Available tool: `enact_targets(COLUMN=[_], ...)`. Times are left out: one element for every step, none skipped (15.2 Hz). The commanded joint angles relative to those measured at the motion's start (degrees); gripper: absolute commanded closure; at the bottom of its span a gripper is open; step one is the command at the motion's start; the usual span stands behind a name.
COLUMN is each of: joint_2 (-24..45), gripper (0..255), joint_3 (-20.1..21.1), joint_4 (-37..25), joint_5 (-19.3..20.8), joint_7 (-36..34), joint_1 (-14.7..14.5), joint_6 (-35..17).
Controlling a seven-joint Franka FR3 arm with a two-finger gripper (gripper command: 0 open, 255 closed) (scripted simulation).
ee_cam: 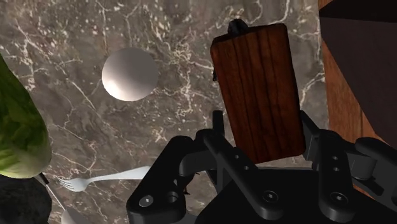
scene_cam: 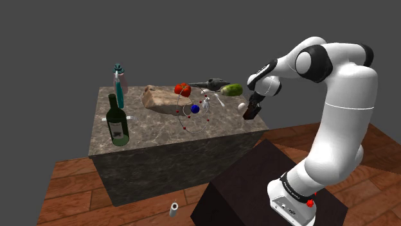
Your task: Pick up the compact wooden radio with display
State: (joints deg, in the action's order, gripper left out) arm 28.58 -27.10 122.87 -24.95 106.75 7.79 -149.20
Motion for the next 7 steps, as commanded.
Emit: enact_targets(joint_2=[-1.4, -2.06, -2.71, -3.36, -4.01, -4.11, -4.11], gripper=[255, 255, 255, 255, 255, 255, 255], joint_3=[-0.97, -1.42, -1.87, -2.31, -2.74, -2.8, -2.8], joint_4=[0.25, 0.34, 0.42, 0.49, 0.55, 0.55, 0.56], joint_5=[1.12, 1.66, 2.21, 2.77, 3.33, 3.42, 3.42], joint_7=[-0.83, -1.21, -1.59, -1.97, -2.36, -2.42, -2.42], joint_1=[-0.79, -1.13, -1.47, -1.81, -2.14, -2.18, -2.18], joint_6=[1.06, 1.58, 2.11, 2.64, 3.18, 3.26, 3.26])
